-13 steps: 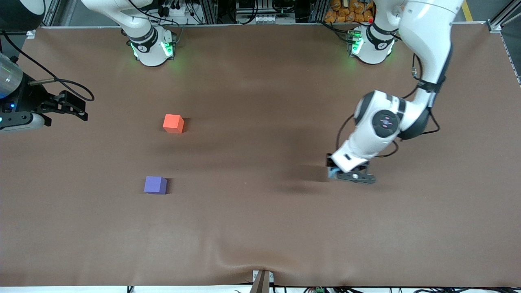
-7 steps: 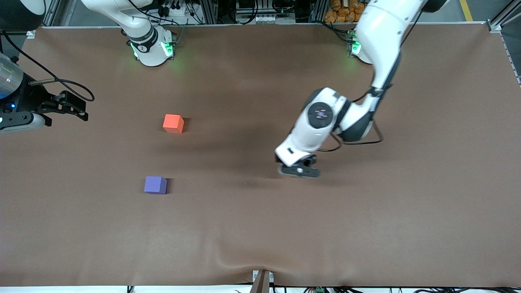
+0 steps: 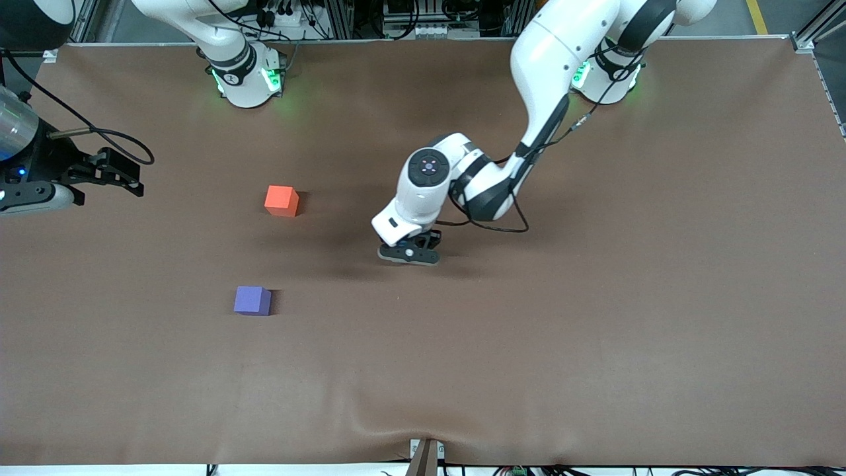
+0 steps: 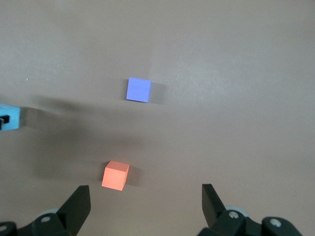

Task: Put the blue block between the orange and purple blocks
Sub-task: 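Carry the blue block with the left gripper toward the table middle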

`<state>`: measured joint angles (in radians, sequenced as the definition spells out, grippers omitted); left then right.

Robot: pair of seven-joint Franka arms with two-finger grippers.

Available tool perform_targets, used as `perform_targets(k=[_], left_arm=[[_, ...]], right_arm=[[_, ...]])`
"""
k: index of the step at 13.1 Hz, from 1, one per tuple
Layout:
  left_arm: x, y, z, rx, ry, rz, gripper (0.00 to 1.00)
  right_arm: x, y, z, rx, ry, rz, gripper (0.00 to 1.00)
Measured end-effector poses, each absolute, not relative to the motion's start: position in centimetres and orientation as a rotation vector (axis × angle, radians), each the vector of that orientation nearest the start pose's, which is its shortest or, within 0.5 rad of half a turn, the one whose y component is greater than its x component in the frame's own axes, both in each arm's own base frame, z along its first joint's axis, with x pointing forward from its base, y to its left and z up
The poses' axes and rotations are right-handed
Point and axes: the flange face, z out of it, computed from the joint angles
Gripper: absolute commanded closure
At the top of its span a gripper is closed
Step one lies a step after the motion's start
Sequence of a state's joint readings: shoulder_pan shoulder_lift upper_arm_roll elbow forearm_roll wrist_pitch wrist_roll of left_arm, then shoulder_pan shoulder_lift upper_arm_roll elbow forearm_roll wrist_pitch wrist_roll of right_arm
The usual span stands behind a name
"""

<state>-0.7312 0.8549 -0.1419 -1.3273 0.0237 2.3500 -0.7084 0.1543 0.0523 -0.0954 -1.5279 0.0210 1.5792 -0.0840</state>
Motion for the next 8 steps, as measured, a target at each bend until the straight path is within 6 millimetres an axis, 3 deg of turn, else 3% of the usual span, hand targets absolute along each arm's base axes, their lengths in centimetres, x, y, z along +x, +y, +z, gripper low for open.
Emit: perform_targets(k=[2, 3, 4, 8], left_arm=[[50.0, -58.2, 22.4, -3.317, 0.230, -0.109, 1.00], [49.8, -59.3, 21.9, -3.325, 0.233, -0.118, 0.63], [49.7, -60.1, 21.6, -3.332, 0.227, -0.128, 0.01], [50.6, -60.4, 21.6, -3.335, 0.190, -0.171, 0.00]], right_arm=[[57.0, 3.8, 61.6, -3.117, -0.225, 0.000, 0.00], [57.0, 3.9, 61.6, -3.117, -0.227, 0.000, 0.00], [57.0, 3.9, 61.6, -3.117, -0.229, 0.000, 0.00], [57.0, 4.1, 61.6, -3.117, -0.232, -0.001, 0.00]])
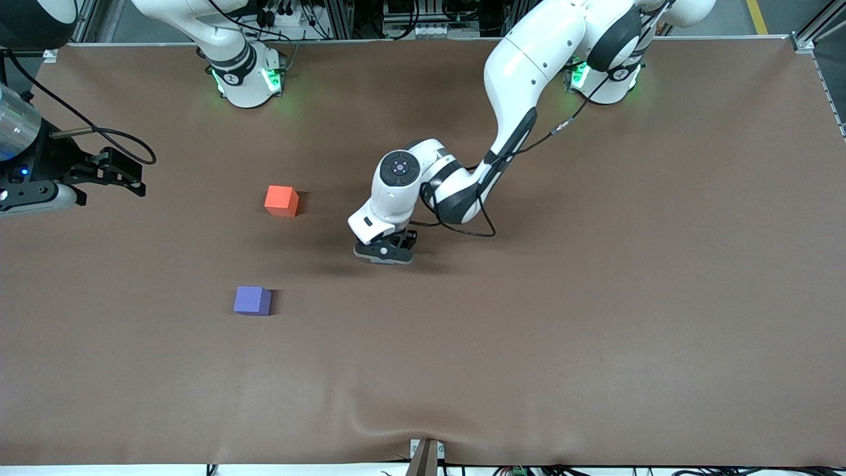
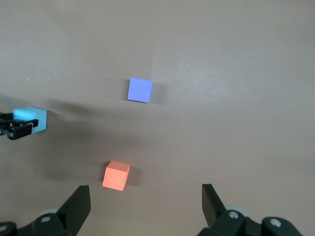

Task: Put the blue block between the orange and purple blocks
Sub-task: 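Carry the blue block with the left gripper toward the table middle, then open the left gripper and withdraw while the right gripper approaches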

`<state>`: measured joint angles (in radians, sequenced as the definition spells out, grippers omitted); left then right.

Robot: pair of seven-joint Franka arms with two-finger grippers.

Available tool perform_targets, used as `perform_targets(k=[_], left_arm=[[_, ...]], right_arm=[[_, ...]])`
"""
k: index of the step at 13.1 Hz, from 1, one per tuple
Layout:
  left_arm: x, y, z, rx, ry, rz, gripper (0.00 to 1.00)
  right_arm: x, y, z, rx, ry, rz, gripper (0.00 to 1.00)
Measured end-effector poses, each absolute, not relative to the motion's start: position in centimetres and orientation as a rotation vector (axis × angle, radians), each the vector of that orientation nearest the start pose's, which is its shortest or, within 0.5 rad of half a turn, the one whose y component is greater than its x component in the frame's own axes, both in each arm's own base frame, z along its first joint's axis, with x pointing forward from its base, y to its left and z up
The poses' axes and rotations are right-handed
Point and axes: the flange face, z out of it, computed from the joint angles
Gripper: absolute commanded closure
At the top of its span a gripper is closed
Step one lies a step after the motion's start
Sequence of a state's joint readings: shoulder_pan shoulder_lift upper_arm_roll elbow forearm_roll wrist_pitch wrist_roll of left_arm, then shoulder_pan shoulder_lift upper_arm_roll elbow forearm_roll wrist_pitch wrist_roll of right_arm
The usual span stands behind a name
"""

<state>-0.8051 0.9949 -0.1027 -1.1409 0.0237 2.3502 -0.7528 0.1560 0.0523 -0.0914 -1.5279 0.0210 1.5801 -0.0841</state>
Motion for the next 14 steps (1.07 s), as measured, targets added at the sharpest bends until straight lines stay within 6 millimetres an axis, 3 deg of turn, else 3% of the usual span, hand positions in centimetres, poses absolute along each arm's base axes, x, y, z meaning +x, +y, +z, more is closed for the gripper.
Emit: perform_targets(k=[2, 3, 4, 6, 8, 10, 12, 14], left_arm=[[51.2, -60.3, 23.1, -3.334, 0.183, -0.186, 0.00], [51.7, -60.2, 25.1, -3.327, 0.177, -0.192, 0.00], [52.7, -59.5, 28.6, -3.314, 0.161, -0.213, 0.00], [55.1, -55.9, 38.3, -3.288, 0.082, -0.269, 0.00], [57.6, -48.4, 48.2, -3.249, -0.061, -0.254, 0.00], [59.7, -39.1, 55.0, -3.202, -0.131, -0.206, 0.00], [61.0, -30.2, 58.9, -3.158, -0.151, -0.129, 0.00], [61.7, -23.2, 60.9, -3.132, -0.189, -0.067, 0.00]], right_arm=[[57.0, 4.1, 61.6, -3.117, -0.233, 0.000, 0.00], [57.0, 4.1, 61.6, -3.117, -0.235, 0.000, 0.00], [57.0, 4.3, 61.6, -3.116, -0.238, 0.000, 0.00], [57.0, 4.7, 61.6, -3.115, -0.251, -0.001, 0.00], [57.1, 5.8, 61.7, -3.113, -0.279, -0.021, 0.00], [57.8, 7.8, 60.8, -3.108, -0.333, -0.053, 0.00], [58.8, 10.9, 58.4, -3.104, -0.408, -0.025, 0.00], [59.3, 12.8, 56.9, -3.101, -0.452, -0.002, 0.00]])
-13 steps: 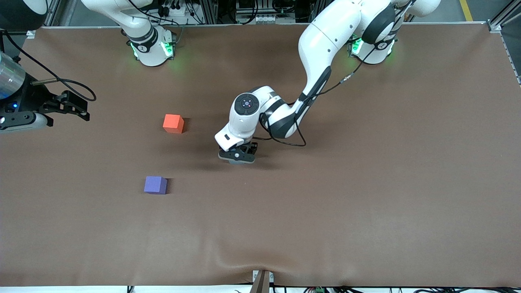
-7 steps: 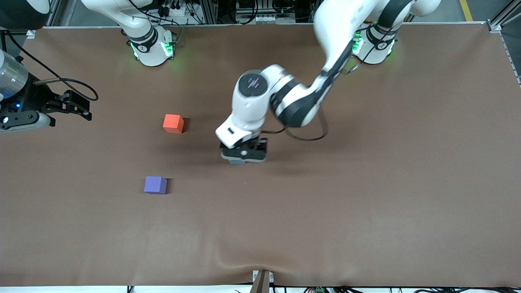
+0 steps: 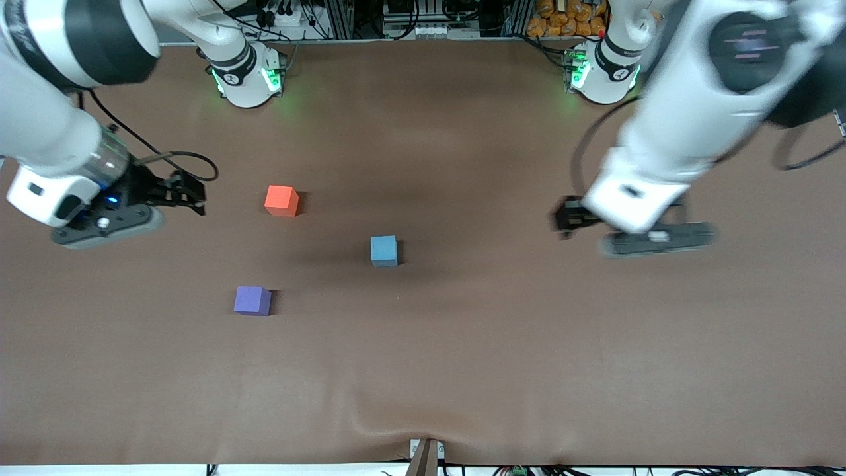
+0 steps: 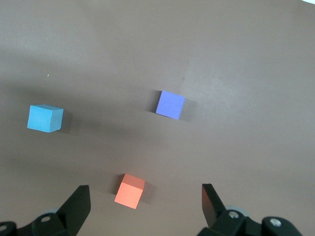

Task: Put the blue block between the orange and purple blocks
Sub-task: 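Open the left gripper and withdraw while the right gripper approaches, then grasp the light-blue block with the right gripper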

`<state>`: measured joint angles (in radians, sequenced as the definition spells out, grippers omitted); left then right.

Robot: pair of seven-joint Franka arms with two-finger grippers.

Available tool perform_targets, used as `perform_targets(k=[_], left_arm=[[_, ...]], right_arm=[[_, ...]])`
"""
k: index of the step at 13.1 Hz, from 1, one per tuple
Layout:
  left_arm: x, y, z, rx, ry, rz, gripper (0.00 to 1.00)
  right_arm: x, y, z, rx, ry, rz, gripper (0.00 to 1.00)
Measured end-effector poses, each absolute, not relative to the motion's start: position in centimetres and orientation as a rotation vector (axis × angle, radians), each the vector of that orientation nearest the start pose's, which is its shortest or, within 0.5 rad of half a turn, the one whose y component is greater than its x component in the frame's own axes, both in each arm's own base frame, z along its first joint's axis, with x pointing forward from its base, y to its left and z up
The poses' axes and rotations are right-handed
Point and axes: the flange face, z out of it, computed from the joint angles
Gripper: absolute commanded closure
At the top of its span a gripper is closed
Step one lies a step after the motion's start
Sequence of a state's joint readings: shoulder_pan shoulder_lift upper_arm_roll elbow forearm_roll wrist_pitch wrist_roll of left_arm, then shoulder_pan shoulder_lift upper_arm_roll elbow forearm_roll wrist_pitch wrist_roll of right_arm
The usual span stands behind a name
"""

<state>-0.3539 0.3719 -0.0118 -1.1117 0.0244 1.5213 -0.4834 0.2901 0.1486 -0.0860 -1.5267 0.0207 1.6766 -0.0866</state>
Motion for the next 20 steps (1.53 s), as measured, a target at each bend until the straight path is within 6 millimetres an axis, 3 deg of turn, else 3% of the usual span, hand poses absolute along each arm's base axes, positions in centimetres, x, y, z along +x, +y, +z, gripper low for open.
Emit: perform_targets(k=[2, 4, 8, 11, 16, 20], left_arm=[[62.0, -17.9, 62.2, -3.118, -0.264, -0.040, 0.00], [61.7, -14.1, 63.0, -3.107, -0.347, -0.031, 0.00], [60.3, -9.6, 63.6, -3.091, -0.416, -0.010, 0.00], [59.8, -6.2, 64.0, -3.102, -0.364, -0.044, 0.00], [58.7, -3.6, 63.9, -3.110, -0.310, -0.095, 0.00], [58.4, -3.7, 64.2, -3.111, -0.303, -0.107, 0.00]], right_arm=[[59.4, 14.1, 56.1, -3.098, -0.482, 0.013, 0.00], [59.5, 15.1, 55.2, -3.096, -0.507, 0.036, 0.00], [59.7, 19.3, 51.0, -3.088, -0.602, 0.141, 0.00], [59.5, 25.0, 47.6, -3.070, -0.596, 0.133, 0.00], [59.1, 33.1, 41.8, -3.026, -0.415, 0.057, 0.00], [58.0, 39.2, 33.4, -3.045, -0.372, 0.038, 0.00]])
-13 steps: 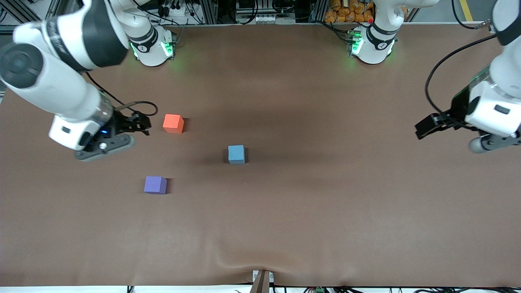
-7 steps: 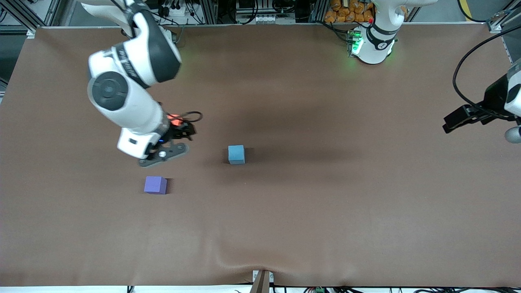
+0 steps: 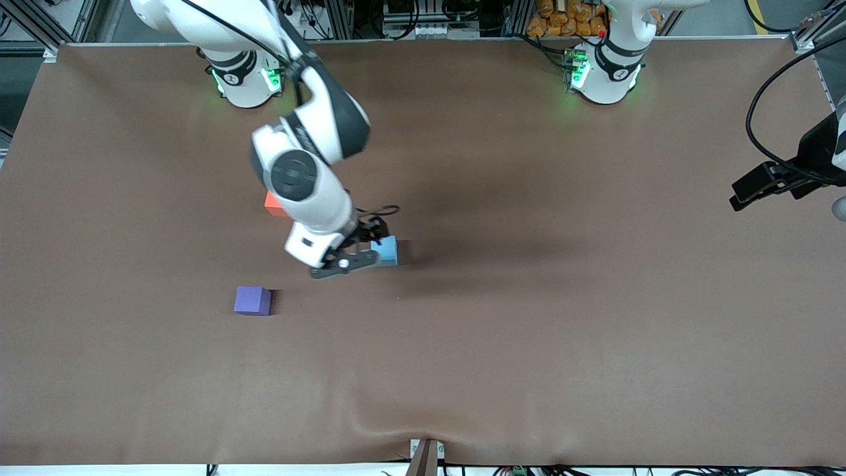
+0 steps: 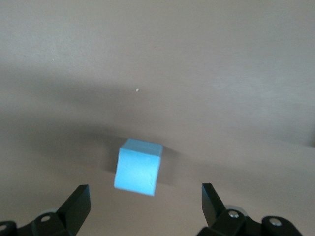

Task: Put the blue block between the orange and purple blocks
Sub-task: 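Grasp the light-blue block with the right gripper, then carry the blue block with the right gripper between orange and purple blocks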

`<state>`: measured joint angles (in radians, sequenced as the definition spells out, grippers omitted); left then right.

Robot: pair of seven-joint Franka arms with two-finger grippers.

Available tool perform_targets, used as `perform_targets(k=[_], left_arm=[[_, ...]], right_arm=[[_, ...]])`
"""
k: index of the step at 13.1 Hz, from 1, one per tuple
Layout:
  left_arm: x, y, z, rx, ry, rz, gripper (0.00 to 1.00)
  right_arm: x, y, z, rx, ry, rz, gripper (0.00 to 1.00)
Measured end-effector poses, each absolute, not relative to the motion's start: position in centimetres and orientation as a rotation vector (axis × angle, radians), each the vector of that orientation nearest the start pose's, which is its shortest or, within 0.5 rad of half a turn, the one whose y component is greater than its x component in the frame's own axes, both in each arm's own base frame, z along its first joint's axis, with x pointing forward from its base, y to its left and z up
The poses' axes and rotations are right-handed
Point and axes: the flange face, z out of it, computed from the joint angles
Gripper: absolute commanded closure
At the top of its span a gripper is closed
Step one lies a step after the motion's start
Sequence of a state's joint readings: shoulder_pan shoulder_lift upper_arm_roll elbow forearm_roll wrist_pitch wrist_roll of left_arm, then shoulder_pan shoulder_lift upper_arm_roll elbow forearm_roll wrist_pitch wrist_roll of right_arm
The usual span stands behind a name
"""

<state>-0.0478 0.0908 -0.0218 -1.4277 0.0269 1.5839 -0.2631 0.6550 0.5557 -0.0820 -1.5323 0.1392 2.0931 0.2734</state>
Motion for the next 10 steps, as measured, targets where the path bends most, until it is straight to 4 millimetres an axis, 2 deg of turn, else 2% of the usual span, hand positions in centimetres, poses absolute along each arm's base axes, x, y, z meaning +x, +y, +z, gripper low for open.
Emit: perform_targets(k=[2, 6, 10], left_arm=[[57.9, -3.7, 64.4, -3.111, -0.304, -0.109, 0.00], [56.8, -3.4, 64.7, -3.109, -0.311, -0.109, 0.00], [55.9, -2.6, 64.8, -3.106, -0.329, -0.101, 0.00]], right_arm=[[57.9, 39.8, 30.2, -3.059, -0.370, 0.059, 0.00], [58.2, 39.3, 27.4, -3.076, -0.356, 0.071, 0.00], [57.0, 39.8, 24.2, -3.092, -0.333, 0.124, 0.00]])
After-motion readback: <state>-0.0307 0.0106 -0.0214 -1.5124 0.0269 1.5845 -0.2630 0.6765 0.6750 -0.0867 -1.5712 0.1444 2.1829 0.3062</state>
